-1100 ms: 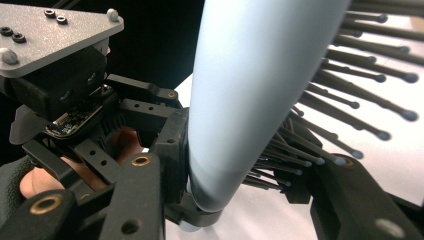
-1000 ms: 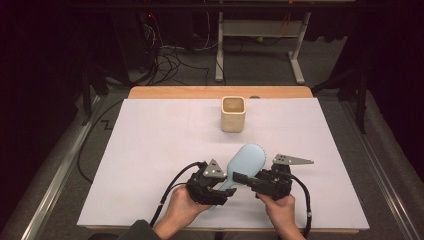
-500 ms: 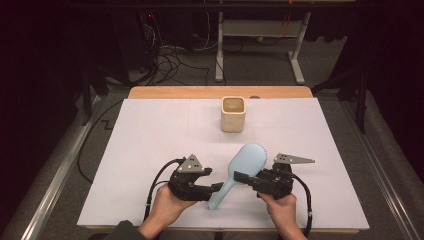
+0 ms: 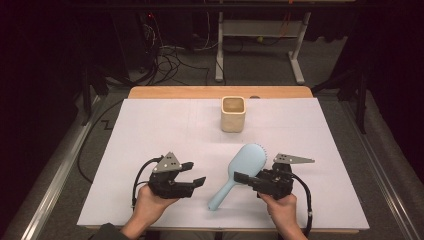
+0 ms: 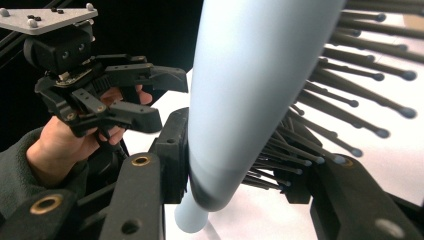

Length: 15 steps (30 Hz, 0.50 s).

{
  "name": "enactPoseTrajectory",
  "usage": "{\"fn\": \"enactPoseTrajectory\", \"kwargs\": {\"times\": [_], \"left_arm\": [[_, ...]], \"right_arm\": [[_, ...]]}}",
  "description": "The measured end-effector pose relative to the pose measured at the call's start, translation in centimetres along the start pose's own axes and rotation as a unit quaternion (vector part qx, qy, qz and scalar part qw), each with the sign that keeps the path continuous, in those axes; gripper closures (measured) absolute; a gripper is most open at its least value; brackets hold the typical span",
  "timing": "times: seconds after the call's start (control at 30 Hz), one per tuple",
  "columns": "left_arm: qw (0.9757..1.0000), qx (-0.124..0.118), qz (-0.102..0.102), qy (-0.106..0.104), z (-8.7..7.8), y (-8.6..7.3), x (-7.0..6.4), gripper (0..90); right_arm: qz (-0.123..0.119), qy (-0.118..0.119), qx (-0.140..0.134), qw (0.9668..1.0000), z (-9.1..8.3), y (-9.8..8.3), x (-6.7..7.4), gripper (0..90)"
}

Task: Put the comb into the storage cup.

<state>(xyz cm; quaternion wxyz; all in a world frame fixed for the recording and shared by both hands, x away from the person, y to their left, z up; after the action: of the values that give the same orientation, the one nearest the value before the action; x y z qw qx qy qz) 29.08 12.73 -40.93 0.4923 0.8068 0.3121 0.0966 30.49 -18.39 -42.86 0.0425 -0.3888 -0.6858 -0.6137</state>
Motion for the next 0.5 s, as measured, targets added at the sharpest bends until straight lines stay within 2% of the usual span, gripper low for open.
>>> {"fn": "enactPoseTrajectory", "kwargs": {"times": [0.07,0.1,0.27,0.5], "left_arm": [[1.0000,-0.004,-0.004,0.007,-0.4,-0.2,0.3,36.0],[0.9998,-0.009,-0.008,0.018,-0.8,-0.4,0.6,35.4],[0.9993,-0.021,-0.008,0.030,-1.6,-0.8,1.1,34.9],[0.9977,-0.039,-0.014,0.054,-3.3,-1.6,2.1,34.0]], "right_arm": [[0.000,0.000,-0.001,1.0000,-0.1,0.0,0.0,56.5],[-0.001,0.001,-0.001,1.0000,-0.1,0.1,0.0,56.5],[-0.007,0.004,0.007,0.9999,-0.3,0.3,0.2,56.5],[-0.012,-0.009,0.010,0.9998,-0.8,0.8,-0.1,56.5]]}}
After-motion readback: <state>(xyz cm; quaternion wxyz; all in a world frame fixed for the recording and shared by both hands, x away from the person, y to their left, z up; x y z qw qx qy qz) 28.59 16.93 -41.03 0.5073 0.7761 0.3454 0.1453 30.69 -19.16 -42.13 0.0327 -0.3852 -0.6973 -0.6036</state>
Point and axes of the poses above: each handheld gripper's, and its own axes: z roughly forward along the jaws, y roughly out of its top, x roughly to its left, the point moved 1 cm from there along z, roughly forward along the jaws, and after that the axes turned 5 degrees about -x, right-handed, at the moved point
